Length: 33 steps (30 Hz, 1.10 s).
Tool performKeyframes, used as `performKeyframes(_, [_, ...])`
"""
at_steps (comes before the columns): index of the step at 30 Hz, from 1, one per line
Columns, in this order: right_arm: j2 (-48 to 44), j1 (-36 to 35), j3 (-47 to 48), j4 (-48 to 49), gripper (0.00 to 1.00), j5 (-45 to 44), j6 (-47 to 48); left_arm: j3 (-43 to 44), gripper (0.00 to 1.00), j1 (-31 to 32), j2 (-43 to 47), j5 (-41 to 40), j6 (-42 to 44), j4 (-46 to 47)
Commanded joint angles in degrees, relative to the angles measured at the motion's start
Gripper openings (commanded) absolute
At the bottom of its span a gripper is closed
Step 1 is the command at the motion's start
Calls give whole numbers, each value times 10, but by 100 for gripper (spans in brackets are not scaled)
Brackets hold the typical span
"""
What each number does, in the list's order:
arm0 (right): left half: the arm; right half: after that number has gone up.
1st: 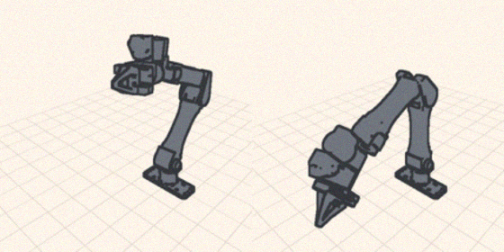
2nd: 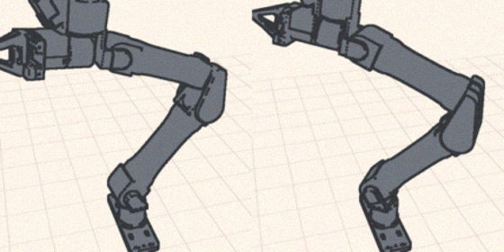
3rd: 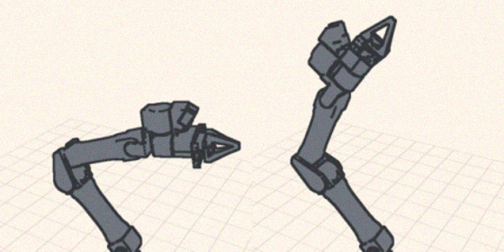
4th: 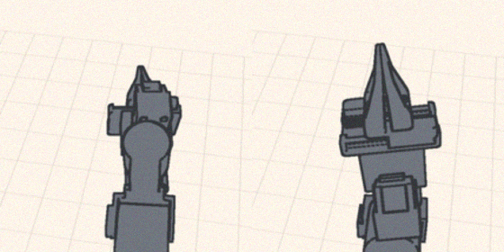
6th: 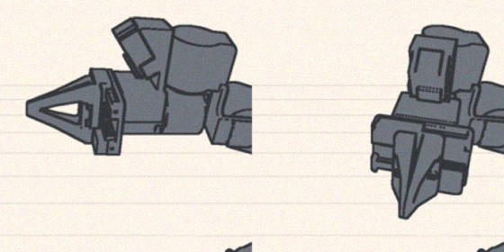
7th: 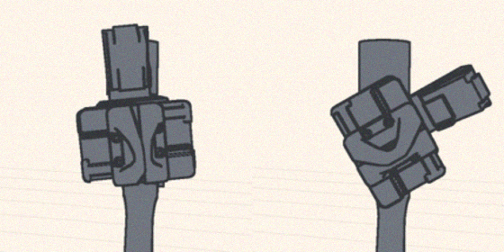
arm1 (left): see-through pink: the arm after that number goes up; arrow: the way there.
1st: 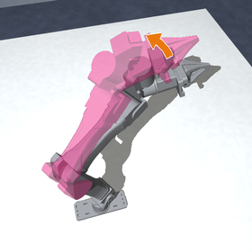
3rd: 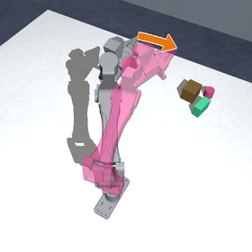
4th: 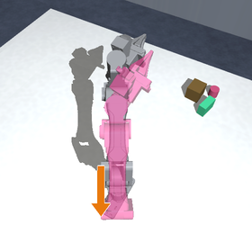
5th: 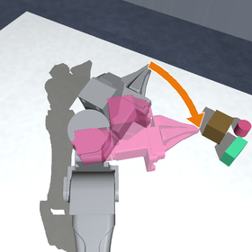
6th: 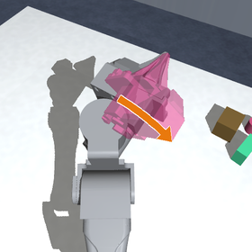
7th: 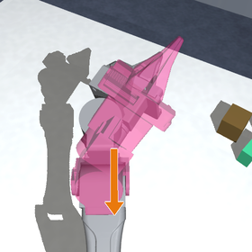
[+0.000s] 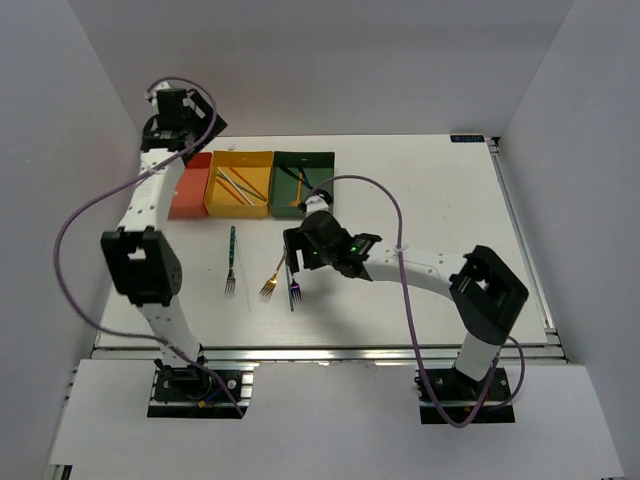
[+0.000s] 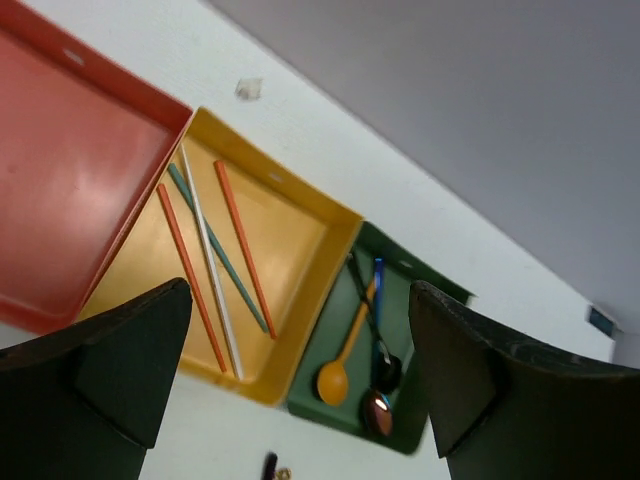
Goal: Sort the eating utensils into containers
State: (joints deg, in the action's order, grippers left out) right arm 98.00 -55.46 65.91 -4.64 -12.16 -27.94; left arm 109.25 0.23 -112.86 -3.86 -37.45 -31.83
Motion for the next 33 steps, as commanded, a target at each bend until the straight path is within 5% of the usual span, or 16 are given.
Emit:
performKeyframes(1, [31, -28, 58, -29, 81, -63, 7, -42, 98, 0, 163, -16, 25, 20])
performKeyframes(4, [75, -42, 104, -43, 50, -66, 7, -127, 98, 0, 250, -6, 44, 5])
performKeyframes(8, [134, -57, 163, -74, 36, -80, 8, -268, 98, 0, 403, -15, 77, 53])
performKeyframes(12, [184, -68, 207, -100, 31, -111, 6, -473, 98, 0, 531, 37, 106, 105])
performKeyframes(16, [211, -73, 243, -129, 28, -138, 3, -574, 98, 0, 601, 35, 122, 116])
performKeyframes(33, [274, -75, 282, -159, 23, -146, -1, -606, 98, 0, 621, 77, 121, 114])
